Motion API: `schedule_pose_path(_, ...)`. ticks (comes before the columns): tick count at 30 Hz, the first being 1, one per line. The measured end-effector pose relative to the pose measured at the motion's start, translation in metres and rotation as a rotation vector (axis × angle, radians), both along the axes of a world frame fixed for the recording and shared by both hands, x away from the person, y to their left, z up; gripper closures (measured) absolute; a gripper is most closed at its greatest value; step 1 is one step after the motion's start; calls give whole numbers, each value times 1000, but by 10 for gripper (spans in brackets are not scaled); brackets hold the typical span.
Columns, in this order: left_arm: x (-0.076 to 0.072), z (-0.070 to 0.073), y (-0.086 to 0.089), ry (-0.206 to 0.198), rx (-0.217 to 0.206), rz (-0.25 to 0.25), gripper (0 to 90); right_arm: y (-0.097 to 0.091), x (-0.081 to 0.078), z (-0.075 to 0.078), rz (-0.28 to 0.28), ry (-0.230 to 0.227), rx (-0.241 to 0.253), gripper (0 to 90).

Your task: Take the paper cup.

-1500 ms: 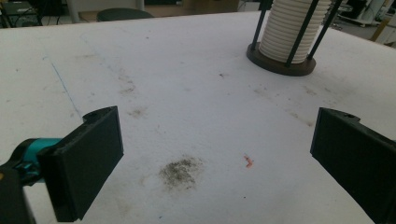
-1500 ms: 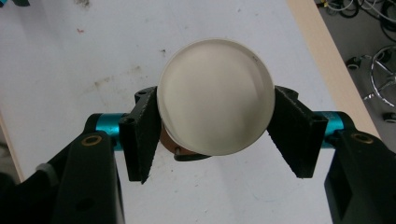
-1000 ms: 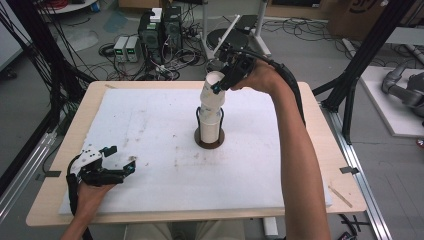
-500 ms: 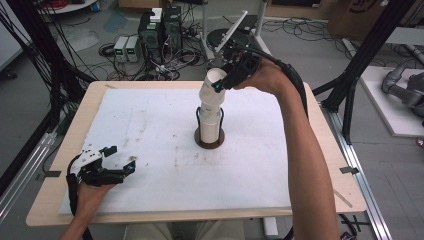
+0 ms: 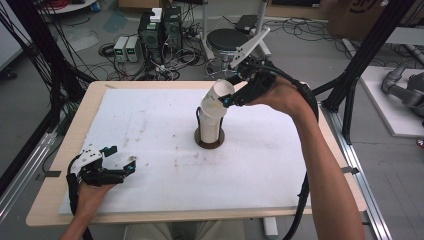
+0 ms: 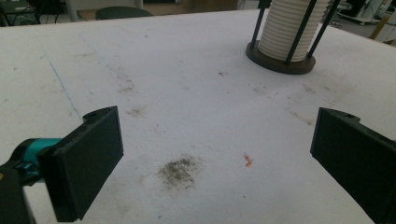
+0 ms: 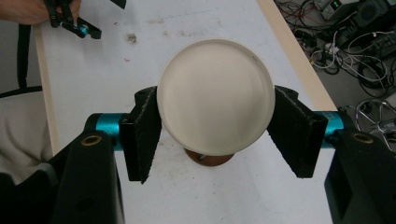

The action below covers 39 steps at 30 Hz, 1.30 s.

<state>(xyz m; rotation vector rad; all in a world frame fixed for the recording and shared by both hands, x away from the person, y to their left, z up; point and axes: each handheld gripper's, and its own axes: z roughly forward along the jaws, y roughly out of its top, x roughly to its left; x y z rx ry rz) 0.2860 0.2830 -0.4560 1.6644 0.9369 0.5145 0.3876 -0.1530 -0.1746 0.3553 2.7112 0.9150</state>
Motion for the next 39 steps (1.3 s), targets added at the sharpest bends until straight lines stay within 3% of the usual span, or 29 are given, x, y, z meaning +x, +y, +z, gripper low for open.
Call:
schedule_pose_path(10, 0, 0, 0, -5, 3, 2, 24, -14, -21, -20, 51, -4, 96, 378)
schedule_pose_path(19, -1, 0, 0, -5, -2, 2, 24, -23, -39, -51, 86, -10, 191, 378)
schedule_pose_path(31, -1, 0, 0, -10, 1, 5, 24, -39, -64, -92, 77, -14, 330, 377)
schedule_pose_path(39, -1, 0, 0, -7, 4, 0, 24, -38, -69, -114, 87, -13, 380, 377)
